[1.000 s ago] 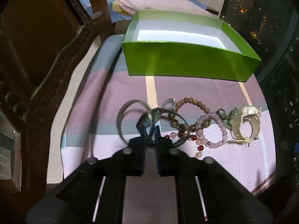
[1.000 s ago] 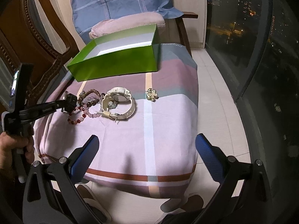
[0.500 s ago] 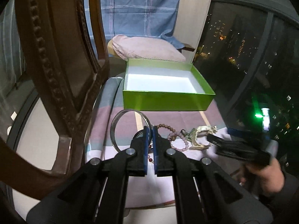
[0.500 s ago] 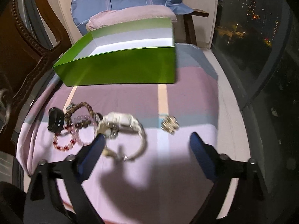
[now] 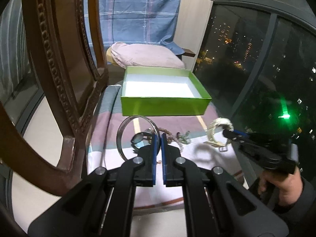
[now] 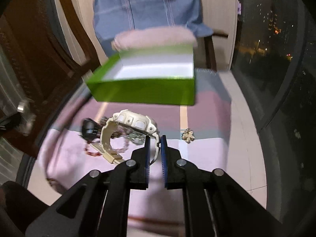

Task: Organize jewelry
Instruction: 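Lift the bangle with the left tool while the right tool lifts the white watch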

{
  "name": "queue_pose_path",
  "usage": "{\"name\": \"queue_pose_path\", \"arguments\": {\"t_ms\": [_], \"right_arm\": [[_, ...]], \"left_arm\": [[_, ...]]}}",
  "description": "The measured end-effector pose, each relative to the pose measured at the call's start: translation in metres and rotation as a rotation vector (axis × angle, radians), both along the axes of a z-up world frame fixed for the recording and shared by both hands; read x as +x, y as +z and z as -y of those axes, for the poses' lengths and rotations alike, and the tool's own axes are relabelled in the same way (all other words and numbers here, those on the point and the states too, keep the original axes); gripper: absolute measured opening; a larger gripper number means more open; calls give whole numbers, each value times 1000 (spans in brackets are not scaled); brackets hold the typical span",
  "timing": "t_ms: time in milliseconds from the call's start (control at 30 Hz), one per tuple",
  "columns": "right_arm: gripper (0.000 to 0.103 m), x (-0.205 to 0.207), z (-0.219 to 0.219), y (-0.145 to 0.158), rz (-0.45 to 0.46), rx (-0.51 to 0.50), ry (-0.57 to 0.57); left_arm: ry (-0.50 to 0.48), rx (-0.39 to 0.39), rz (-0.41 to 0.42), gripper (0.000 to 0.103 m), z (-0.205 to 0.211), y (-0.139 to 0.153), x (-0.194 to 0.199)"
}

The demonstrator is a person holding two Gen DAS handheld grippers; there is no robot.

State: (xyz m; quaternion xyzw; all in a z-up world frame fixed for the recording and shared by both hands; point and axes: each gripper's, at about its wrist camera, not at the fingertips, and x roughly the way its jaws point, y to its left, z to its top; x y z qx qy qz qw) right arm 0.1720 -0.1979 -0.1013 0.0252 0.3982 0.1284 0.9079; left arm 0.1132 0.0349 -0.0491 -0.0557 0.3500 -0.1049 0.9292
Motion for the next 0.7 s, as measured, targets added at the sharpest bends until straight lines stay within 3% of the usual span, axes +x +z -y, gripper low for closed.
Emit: {"name": "queue_pose_path", "arguments": {"t_ms": [167, 333, 700], "right_arm": [[10, -58, 10, 54, 119, 24, -5], [10, -104, 8, 87, 195, 39, 17], [11, -160, 8, 118, 281, 33, 1]], "left_arm": [[-9, 3, 11, 5, 15, 17, -29], [-18, -3, 15, 5, 28, 32, -57], [3, 11, 54, 5, 41, 56, -107]]}}
